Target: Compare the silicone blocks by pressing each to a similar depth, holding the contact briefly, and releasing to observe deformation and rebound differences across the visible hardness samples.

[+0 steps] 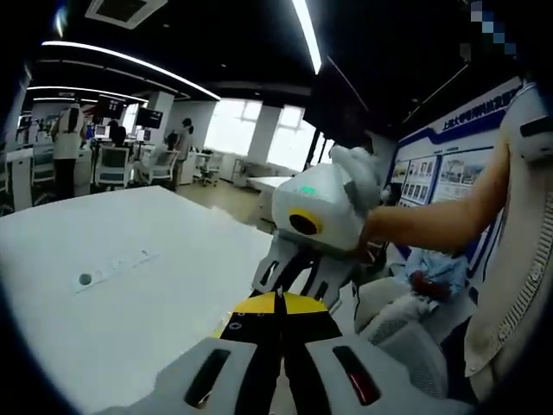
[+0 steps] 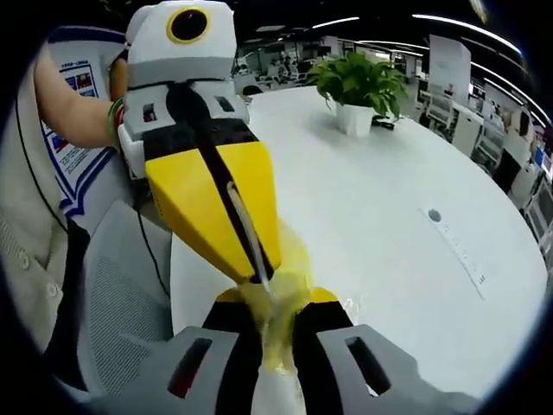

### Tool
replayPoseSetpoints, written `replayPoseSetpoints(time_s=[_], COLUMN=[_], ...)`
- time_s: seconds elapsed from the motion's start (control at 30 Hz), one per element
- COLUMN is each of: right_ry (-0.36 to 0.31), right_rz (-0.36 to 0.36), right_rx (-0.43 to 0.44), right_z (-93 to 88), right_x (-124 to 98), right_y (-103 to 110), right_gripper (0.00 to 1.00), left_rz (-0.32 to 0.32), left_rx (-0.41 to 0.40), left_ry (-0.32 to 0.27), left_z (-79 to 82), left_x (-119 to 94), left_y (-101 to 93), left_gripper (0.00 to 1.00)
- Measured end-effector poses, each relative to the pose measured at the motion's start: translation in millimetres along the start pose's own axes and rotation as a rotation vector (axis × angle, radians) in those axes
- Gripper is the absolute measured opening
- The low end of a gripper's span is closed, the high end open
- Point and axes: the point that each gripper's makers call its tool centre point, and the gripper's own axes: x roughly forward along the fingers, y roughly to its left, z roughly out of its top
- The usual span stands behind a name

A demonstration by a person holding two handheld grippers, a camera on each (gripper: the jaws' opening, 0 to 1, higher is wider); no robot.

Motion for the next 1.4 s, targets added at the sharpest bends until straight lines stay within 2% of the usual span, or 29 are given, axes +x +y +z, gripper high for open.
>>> replayPoseSetpoints(time_s=[1.4], right_ry=[0.021], right_rz=[0.005], right_rx=[-0.004], right_z=[-4.4], right_x=[0.3], right_y=[3.1], right_gripper=[0.1], left_rz=[0.012], left_rx=[0.02], left_ry=[0.026], left_z=[-3.9], left_x=[-0.1], left_y=[-1.2], left_gripper=[0.0])
